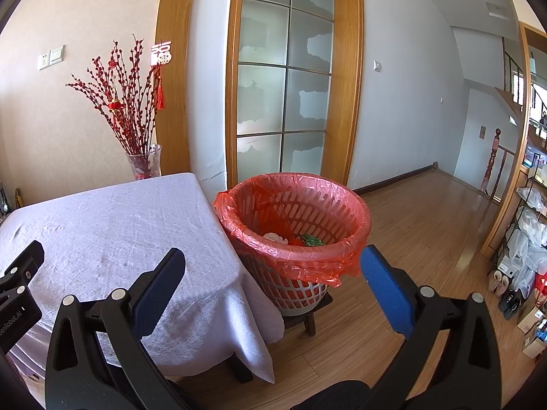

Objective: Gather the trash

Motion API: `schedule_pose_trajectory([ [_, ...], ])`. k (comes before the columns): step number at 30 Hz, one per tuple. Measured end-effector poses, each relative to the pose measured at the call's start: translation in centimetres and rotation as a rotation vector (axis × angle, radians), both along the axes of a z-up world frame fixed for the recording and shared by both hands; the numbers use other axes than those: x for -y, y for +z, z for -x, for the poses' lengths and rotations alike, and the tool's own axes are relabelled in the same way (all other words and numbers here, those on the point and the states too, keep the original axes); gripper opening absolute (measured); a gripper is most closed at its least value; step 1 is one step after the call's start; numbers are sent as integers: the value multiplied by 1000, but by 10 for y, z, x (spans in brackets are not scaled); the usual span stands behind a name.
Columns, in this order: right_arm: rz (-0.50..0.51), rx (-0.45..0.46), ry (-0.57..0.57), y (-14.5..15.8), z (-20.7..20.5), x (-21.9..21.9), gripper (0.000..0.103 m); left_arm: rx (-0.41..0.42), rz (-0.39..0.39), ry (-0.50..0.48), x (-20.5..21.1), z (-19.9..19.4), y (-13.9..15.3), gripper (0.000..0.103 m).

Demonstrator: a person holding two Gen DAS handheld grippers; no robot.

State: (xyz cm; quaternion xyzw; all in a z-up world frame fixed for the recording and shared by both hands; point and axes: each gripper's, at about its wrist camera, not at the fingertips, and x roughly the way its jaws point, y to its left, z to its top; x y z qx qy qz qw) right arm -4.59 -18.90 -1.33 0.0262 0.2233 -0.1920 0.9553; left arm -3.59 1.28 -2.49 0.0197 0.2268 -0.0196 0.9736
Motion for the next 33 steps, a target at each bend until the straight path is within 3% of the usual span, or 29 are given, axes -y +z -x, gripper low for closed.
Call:
schedule_pose_trajectory([
  [33,-8,-8,9,-2,-3,0,101,-11,-7,-4,0,-2,-3,99],
])
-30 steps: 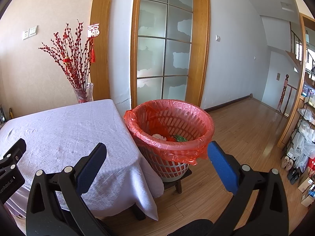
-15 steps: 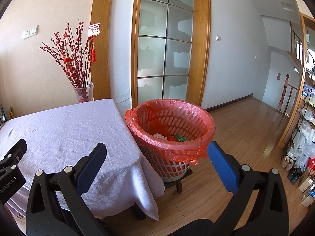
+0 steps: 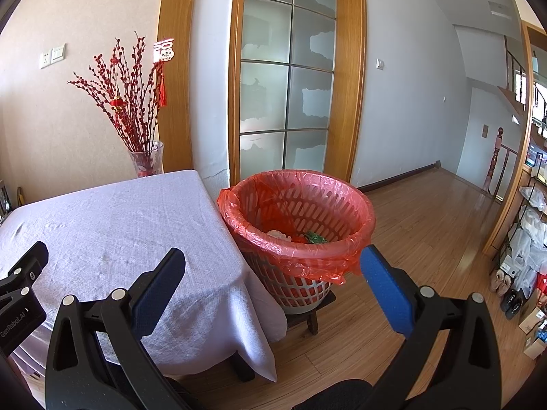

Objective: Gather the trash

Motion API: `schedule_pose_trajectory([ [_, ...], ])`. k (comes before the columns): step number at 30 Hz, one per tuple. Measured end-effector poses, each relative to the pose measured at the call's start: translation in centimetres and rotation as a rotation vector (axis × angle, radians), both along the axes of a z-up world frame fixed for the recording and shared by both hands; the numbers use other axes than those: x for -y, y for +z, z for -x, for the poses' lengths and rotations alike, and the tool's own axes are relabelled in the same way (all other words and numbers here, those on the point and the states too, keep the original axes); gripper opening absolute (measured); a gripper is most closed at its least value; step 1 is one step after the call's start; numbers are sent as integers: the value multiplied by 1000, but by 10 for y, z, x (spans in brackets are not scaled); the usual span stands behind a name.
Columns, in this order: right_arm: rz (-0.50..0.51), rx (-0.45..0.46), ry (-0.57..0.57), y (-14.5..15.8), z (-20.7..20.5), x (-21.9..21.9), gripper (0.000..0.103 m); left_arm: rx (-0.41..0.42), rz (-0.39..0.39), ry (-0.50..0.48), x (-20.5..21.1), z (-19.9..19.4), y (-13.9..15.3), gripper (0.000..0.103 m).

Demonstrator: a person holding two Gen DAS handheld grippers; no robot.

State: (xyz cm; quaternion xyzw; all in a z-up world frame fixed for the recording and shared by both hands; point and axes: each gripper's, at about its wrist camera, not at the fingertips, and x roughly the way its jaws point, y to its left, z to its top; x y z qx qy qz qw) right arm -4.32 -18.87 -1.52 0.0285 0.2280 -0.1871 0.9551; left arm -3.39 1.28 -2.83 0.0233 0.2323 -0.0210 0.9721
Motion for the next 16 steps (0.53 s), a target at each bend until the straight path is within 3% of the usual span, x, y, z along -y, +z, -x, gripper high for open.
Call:
schedule_pose_trajectory([
  [16,-3,-4,5,-2,-1,1,101,-6,5,0,-2,-2,0,99],
])
